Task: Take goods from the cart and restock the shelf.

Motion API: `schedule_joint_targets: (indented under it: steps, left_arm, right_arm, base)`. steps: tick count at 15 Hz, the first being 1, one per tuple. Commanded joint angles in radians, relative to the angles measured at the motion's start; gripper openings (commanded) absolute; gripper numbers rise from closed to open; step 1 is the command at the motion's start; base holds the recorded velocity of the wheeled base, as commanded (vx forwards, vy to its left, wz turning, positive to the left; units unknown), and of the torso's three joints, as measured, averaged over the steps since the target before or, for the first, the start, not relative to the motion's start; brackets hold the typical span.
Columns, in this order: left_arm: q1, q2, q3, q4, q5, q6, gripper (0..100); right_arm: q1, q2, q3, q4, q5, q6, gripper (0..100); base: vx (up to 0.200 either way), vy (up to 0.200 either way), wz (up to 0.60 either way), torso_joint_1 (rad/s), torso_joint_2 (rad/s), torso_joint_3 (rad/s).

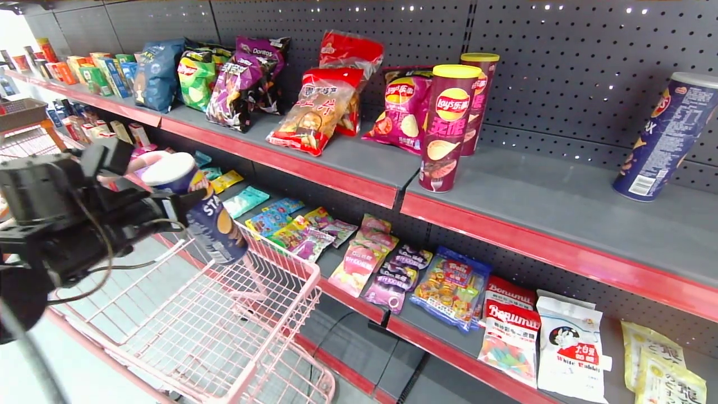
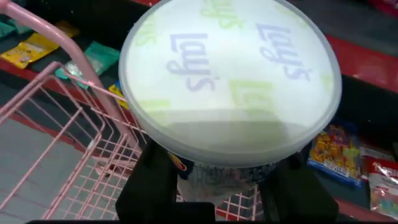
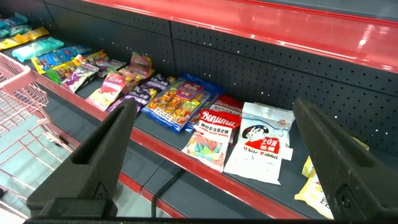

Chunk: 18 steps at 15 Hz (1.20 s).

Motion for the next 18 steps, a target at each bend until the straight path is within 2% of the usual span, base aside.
schedule_joint_targets:
  steps: [1,5,10,16,18]
  left_arm:
    - [0.079,-0.588,-0.003,0.447,-0.05,-0.003,0]
    - [0.079,-0.903,0.031,0.659,-0.041,-0.003,0]
    - [0.079,-1.151,0.061,0.898,-0.016,-0.001,0]
    - [0.079,-1.251,0.123,0.921,0.034,0.003,0]
    - [0.079,-1.251,0.127,0.929,0.036,0.003,0]
  right_arm:
    - [0.0,0.0,0.0,0.0,0.0,0.0,100]
    - [0.0,0.0,0.0,-0.001,0.0,0.002,100]
    - [0.0,0.0,0.0,0.0,0.0,0.002,100]
    - [0.0,0.0,0.0,0.0,0.0,0.002,100]
    - [0.0,0.0,0.0,0.0,0.0,0.002,100]
  base:
    - [0.0,0.0,0.0,0.0,0.0,0.0]
    - [0.0,0.0,0.0,0.0,0.0,0.0]
    - [0.0,0.0,0.0,0.0,0.0,0.0]
    - [0.0,0.0,0.0,0.009,-0.02,-0.013]
    - [0.0,0.0,0.0,0.149,-0.39,-0.237]
